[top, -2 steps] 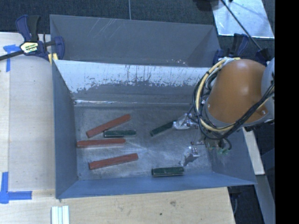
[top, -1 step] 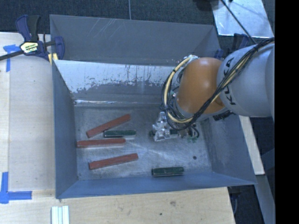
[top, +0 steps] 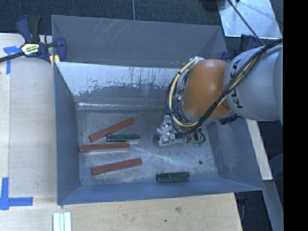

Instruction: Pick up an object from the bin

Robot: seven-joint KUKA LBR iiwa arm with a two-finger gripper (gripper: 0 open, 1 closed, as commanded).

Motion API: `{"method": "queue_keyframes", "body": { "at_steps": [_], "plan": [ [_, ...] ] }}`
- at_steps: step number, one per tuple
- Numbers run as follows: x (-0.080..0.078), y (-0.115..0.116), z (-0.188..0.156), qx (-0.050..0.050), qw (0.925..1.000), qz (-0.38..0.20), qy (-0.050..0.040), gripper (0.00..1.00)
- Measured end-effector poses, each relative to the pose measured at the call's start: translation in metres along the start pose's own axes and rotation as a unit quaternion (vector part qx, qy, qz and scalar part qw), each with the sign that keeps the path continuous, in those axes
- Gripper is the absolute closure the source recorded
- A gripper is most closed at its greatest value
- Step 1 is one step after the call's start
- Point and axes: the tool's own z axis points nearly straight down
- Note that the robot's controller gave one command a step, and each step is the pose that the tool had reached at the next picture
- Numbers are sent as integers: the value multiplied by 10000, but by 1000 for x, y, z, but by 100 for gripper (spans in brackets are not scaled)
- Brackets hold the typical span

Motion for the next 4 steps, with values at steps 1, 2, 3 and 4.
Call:
{"method": "queue_keyframes", "body": {
  "at_steps": [1, 2, 3, 4],
  "plan": [
    [6, -8, -119, 0, 9999, -61, 100, 100],
    [6, -7, -119, 0, 9999, -65, 101, 0],
    [6, -7, -119, -1, 9999, -68, 101, 100],
    [6, -7, -119, -1, 9999, -68, 101, 0]
  ]
}}
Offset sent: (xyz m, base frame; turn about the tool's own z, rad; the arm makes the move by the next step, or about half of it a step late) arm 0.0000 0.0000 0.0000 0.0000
